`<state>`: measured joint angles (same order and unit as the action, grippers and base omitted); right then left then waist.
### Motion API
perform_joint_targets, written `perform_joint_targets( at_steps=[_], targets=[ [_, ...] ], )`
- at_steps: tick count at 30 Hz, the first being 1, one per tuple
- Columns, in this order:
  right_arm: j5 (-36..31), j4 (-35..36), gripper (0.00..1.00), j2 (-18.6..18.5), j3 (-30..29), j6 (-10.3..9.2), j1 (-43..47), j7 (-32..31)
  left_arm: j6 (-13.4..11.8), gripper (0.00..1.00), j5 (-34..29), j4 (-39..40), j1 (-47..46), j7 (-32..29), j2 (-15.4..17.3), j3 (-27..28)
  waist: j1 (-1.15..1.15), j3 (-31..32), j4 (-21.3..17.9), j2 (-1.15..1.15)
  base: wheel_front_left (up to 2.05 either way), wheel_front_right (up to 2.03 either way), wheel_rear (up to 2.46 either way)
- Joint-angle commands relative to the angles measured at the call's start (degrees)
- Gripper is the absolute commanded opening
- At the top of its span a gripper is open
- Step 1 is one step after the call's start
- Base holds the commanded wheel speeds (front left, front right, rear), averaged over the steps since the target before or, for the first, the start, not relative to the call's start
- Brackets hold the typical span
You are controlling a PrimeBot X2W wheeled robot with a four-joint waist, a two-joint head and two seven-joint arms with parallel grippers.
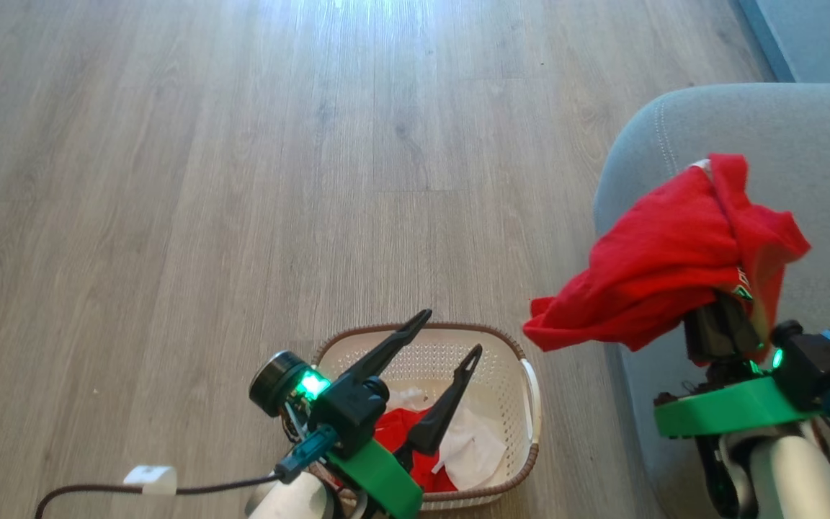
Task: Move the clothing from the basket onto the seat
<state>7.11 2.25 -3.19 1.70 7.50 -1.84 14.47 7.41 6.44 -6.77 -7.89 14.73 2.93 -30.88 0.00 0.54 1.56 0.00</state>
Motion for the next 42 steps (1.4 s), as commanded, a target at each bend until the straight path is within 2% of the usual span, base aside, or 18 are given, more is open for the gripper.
perform_joint_targets(
  at_steps=[1, 7, 19, 34, 42],
  targets=[
    [-0.05, 2.08, 0.0, 0.31, 0.35, -0.01, -1.22, 0.52, 0.05, 1.0, -0.5, 1.33, -0.94, 0.27, 0.03, 2.23, 0.0, -0.05, -0.24, 0.0, 0.0, 0.0, 0.0],
    [0.73, 1.08, 0.0, 0.31, -2.64, -0.01, 1.18, 0.52, 0.06, 1.0, -0.07, -0.35, -0.36, 0.27, 1.05, 0.49, 0.0, -0.12, -0.77, 0.0, 0.0, 0.0, 0.0],
    [1.28, -2.12, 0.0, 0.31, -3.06, -0.01, 2.76, 0.52, 0.07, 1.0, 2.08, -3.59, 0.74, 0.27, 2.14, -2.39, 0.0, -0.16, -0.88, 0.0, 0.0, 0.0, 0.0],
    [1.48, -2.61, 0.0, 0.31, -2.84, -0.01, 2.59, 0.52, 0.07, 1.0, 2.01, -4.83, 1.26, 0.27, 2.03, -2.16, 0.0, 0.0, -0.5, 0.0, 0.0, 0.0, 0.0],
    [1.35, -2.41, 0.0, 0.31, -2.56, -0.01, 2.18, 0.52, 0.07, 1.0, 1.66, -4.59, 1.24, 0.27, 1.83, -0.98, 0.0, -0.3, -2.0, 0.0, 0.0, 0.0, 0.0]
  ],
)
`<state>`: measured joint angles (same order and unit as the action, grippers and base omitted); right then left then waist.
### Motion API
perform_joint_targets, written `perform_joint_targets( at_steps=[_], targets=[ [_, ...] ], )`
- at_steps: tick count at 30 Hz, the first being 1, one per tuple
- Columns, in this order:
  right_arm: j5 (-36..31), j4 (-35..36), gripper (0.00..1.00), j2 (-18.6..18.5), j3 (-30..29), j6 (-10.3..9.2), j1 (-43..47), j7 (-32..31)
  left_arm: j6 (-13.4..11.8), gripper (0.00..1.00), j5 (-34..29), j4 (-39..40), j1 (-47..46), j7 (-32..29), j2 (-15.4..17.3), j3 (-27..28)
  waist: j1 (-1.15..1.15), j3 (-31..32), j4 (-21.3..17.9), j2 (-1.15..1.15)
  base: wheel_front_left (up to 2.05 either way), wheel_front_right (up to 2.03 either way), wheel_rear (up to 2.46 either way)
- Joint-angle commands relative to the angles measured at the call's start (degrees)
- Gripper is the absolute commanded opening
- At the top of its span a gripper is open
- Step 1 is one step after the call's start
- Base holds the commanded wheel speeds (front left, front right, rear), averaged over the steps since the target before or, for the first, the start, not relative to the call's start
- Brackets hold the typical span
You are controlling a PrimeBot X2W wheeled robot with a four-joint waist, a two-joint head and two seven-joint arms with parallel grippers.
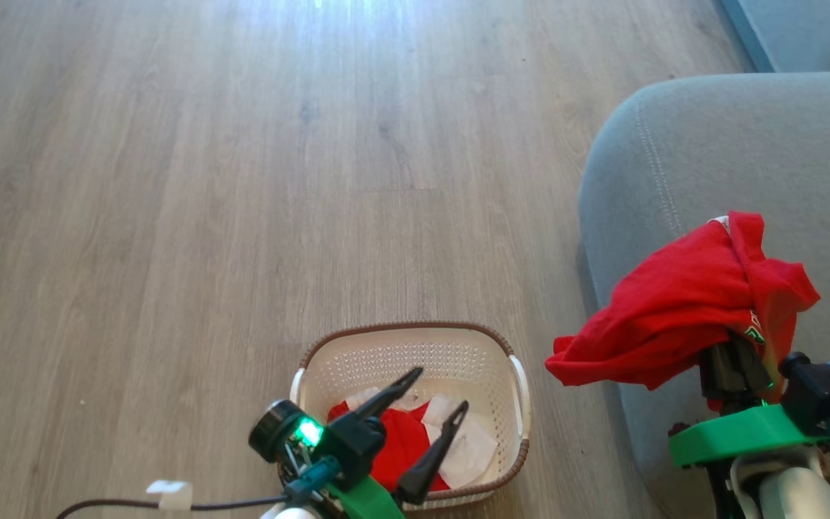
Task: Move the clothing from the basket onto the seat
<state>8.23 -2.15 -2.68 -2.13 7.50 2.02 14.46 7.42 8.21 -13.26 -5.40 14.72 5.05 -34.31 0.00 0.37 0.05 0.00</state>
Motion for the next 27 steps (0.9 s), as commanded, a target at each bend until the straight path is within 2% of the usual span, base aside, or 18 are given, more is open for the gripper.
perform_joint_targets(
  at_steps=[1, 7, 23, 27],
  targets=[
    [0.19, 2.09, 0.0, -0.2, 1.25, -0.01, -1.77, 0.54, 0.06, 1.0, -0.16, 1.95, -1.3, 0.28, -0.31, 2.74, 0.0, -0.23, -0.9, 0.0, 0.0, 0.0, 0.0],
    [-0.14, 2.7, 0.0, -0.2, 1.11, -0.01, -2.29, 0.54, 0.06, 1.0, -0.43, 2.62, -1.95, 0.28, -0.4, 3.65, 0.0, -1.03, -4.36, 0.0, 0.0, 0.0, 0.0],
    [-0.31, 4.41, 0.0, -0.2, 0.33, -0.01, -3.22, 0.54, 0.06, 1.0, -1.41, 4.19, -3.75, 0.28, -0.26, 3.39, 0.0, -4.46, -20.16, 0.0, 0.0, 0.0, 0.0],
    [0.12, 4.63, 0.0, -0.2, 0.11, -0.01, -3.23, 0.54, 0.06, 1.0, -1.61, 4.44, -4.0, 0.28, -0.15, 3.29, 0.0, -4.93, -22.97, 0.0, 0.0, 0.0, 0.0]
  ],
)
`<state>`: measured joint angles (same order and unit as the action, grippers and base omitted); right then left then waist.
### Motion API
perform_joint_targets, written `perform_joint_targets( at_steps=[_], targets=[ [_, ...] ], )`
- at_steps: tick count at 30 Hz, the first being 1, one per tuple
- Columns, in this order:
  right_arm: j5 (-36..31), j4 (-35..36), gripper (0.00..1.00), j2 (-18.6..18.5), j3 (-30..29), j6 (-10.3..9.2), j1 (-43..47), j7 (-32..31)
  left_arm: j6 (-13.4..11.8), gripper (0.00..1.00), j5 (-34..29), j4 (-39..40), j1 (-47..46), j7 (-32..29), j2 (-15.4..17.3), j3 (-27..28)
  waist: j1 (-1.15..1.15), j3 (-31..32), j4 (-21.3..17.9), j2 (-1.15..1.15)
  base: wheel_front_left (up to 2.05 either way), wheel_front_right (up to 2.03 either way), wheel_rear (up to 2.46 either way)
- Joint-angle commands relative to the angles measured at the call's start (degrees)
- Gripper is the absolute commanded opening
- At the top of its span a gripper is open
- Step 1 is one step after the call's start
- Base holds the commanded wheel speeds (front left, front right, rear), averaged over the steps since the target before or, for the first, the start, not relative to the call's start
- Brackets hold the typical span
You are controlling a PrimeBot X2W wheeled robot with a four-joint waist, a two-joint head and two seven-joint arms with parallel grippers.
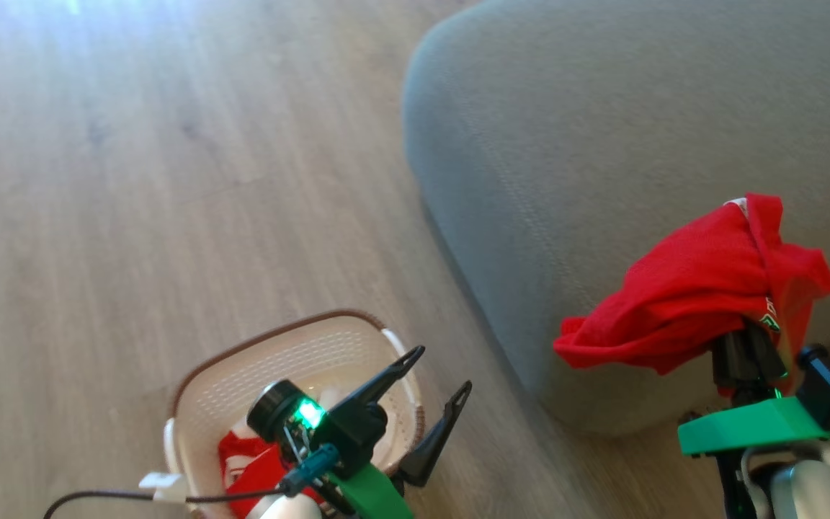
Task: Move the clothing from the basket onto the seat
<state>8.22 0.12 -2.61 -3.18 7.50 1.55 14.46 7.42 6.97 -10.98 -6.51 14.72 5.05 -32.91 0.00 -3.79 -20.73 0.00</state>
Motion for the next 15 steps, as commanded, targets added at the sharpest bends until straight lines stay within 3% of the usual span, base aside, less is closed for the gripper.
perform_joint_targets(
  at_steps=[1, 7, 15],
  targets=[
    [0.32, 2.44, 0.0, -0.27, 1.11, -0.01, -2.78, 0.54, 0.06, 1.0, -0.46, 2.26, -2.95, 0.28, -0.11, 1.88, 0.0, -0.93, -3.16, 0.0, 0.0, 0.0, 0.0],
    [1.23, 2.86, 0.0, -0.27, 0.64, -0.01, -2.57, 0.54, 0.06, 1.0, -0.84, 2.51, -3.44, 0.28, 0.25, 1.3, 0.0, -1.95, -8.01, 0.0, 0.0, 0.0, 0.0],
    [2.43, 4.48, 0.0, -0.27, -2.08, -0.01, -1.19, 0.54, 0.07, 1.0, -0.45, 2.14, -5.72, 0.28, 0.93, -1.45, 0.0, -3.53, -9.09, 0.0, 0.0, 0.0, 0.0]
  ],
)
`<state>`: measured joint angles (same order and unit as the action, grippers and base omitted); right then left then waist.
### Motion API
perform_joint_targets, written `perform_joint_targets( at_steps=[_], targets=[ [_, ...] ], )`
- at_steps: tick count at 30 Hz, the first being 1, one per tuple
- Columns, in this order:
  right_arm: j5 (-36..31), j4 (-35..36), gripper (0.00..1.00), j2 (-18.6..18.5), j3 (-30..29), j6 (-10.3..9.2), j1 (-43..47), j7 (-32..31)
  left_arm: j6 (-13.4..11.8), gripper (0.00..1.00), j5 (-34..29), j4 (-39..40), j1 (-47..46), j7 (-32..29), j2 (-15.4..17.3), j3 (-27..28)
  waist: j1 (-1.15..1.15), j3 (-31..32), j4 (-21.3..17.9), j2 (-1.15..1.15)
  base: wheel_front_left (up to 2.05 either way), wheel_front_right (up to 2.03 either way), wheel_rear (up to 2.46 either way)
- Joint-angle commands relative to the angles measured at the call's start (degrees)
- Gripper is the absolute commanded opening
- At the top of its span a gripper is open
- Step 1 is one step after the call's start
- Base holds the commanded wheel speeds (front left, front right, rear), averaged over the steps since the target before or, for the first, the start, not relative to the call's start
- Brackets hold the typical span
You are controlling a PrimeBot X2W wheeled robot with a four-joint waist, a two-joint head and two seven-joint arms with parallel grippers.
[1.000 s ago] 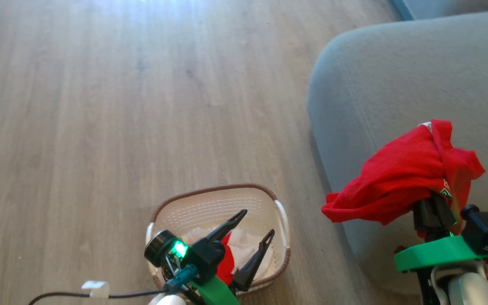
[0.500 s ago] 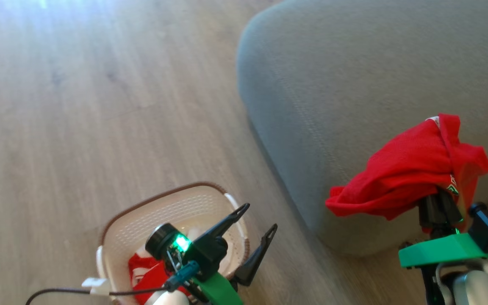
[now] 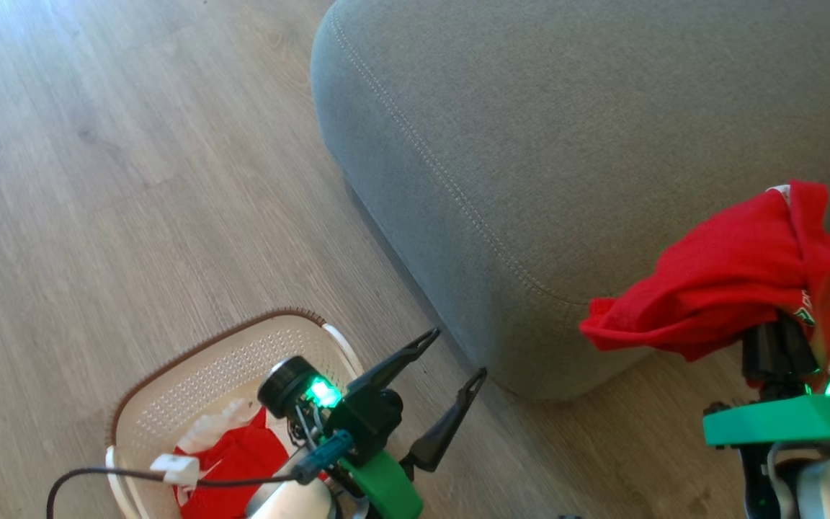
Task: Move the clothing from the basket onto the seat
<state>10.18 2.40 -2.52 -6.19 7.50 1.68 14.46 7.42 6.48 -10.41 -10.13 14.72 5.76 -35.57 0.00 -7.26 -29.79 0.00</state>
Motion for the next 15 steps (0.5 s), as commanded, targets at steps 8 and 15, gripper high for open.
perform_joint_targets(
  at_steps=[8, 15],
  targets=[
    [0.88, 2.56, 0.0, -0.36, 0.42, -0.01, -1.2, 0.54, 0.07, 1.0, 0.56, 1.34, -2.71, 0.28, 0.47, 0.64, 0.0, -0.24, -0.04, 0.0, 0.0, 0.0, 0.0],
    [0.36, 1.88, 0.0, -0.36, 1.23, -0.01, -2.05, 0.54, 0.07, 1.0, 0.33, 1.7, -1.97, 0.28, 0.51, 1.99, 0.0, 0.08, 0.27, 0.0, 0.0, 0.0, 0.0]
  ],
)
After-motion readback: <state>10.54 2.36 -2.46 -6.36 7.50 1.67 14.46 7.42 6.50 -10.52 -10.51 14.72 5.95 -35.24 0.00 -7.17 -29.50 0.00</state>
